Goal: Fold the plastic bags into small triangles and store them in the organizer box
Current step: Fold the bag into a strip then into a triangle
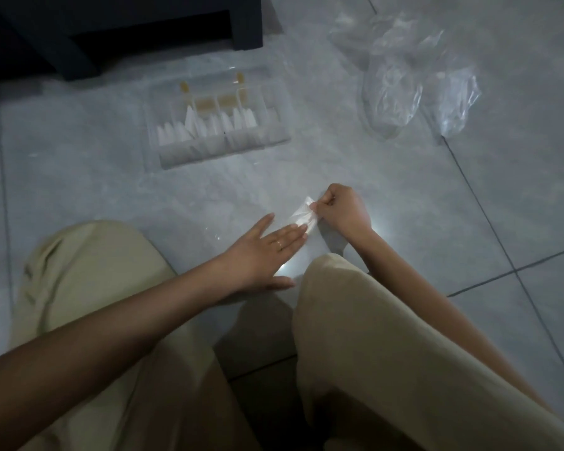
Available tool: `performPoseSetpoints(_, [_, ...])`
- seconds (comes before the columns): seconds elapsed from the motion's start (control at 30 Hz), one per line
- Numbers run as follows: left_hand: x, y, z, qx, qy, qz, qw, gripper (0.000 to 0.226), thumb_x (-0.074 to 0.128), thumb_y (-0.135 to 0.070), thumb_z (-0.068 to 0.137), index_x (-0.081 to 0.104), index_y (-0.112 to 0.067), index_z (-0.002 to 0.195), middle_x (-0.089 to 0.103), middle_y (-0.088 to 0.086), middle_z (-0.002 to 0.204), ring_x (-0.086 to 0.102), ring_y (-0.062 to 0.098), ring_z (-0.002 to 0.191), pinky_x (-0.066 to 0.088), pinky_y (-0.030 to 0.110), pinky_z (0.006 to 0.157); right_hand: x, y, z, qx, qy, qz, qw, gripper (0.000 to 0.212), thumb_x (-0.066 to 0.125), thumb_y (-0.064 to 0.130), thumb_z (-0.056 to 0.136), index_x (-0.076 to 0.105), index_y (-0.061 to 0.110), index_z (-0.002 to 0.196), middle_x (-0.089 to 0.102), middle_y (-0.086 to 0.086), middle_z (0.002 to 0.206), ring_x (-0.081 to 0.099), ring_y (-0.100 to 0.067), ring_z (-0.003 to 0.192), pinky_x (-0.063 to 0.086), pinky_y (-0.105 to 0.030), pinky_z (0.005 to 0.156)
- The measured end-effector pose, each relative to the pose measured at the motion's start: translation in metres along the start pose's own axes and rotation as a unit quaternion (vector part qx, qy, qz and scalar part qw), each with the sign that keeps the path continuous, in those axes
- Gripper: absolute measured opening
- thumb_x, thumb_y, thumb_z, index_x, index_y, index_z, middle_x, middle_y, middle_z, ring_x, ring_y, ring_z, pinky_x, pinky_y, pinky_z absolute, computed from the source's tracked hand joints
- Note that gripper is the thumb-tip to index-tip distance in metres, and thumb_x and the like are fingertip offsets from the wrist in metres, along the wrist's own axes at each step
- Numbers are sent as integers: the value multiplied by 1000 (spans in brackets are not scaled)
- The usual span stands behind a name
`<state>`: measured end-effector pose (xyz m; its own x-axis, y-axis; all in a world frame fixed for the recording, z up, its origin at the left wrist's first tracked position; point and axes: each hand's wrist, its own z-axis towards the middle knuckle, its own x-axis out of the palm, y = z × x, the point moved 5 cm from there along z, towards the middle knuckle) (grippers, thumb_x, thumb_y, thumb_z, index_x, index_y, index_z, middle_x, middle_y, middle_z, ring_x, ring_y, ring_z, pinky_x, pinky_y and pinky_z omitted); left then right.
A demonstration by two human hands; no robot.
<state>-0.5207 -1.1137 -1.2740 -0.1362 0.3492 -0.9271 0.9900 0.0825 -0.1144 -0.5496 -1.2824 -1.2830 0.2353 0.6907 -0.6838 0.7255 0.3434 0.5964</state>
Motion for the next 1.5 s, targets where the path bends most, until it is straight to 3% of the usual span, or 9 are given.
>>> performPoseSetpoints(0.2, [6,-1,-15,-43,119,-27,992,81,24,-63,96,-9,-18,154,-19,4,160,-14,15,148,-12,49,115,-1,7,-6,-17,-13,-102,995,13,63,25,89,55,16,84,63,-2,90,62,-26,91,38,-29,68])
performPoseSetpoints(0.33, [11,-2,-13,-45,149,-11,988,79,20,-62,96,-13,-18,153,-21,2,160,-16,16,147,-8,55,114,7,27,-18,-95,-31,-220,970,46,66,38,88,51,8,119,53,-9,121,52,-28,112,42,-39,89])
performPoseSetpoints(0.47, [13,0,-12,-27,159,-25,987,72,17,-57,99,-13,-20,153,-22,-1,160,-21,18,146,-6,59,114,11,35,-13,-59,19,-205,977,40,68,29,88,50,7,115,62,-8,110,60,-28,99,41,-32,72])
performPoseSetpoints(0.67, [10,1,-15,-6,165,-36,986,62,14,-48,102,-11,-21,153,-22,-3,159,-24,21,146,-4,64,113,14,42,-7,-106,69,-273,954,32,62,30,91,61,11,117,52,-8,120,55,-26,109,38,-34,92])
performPoseSetpoints(0.93, [18,4,-12,4,169,-44,985,63,16,-49,102,-12,-24,153,-24,-6,159,-26,21,144,-6,65,112,-11,26,9,-82,124,-106,983,16,72,10,82,73,1,96,61,-5,87,54,-14,81,39,-22,60])
performPoseSetpoints(1.1, [-2,11,-14,-29,90,-193,977,47,45,-41,99,40,-31,145,28,-10,157,16,17,147,5,53,118,-15,20,12,-71,113,5,991,16,78,3,76,75,2,92,68,0,77,58,-3,63,50,-18,68])
performPoseSetpoints(1.17, [-25,31,-19,-136,-129,-345,920,25,64,-28,89,69,-26,114,68,-5,117,59,18,114,37,37,105,-17,25,10,-86,113,29,989,14,80,3,73,76,1,87,68,16,62,61,3,60,51,-14,69])
performPoseSetpoints(1.23, [-36,47,-24,-217,-265,-443,829,22,74,-19,82,70,-19,104,69,-6,100,64,11,94,49,25,88,-18,38,2,-124,125,34,984,14,81,4,72,77,2,85,63,24,54,61,8,61,49,-10,70])
performPoseSetpoints(1.5, [-31,54,-20,-276,-274,-581,715,28,78,-5,76,68,-5,102,70,3,93,65,6,79,52,17,72,-17,79,-28,-205,116,102,967,12,78,12,79,74,10,90,73,-4,88,69,-15,83,55,-28,81])
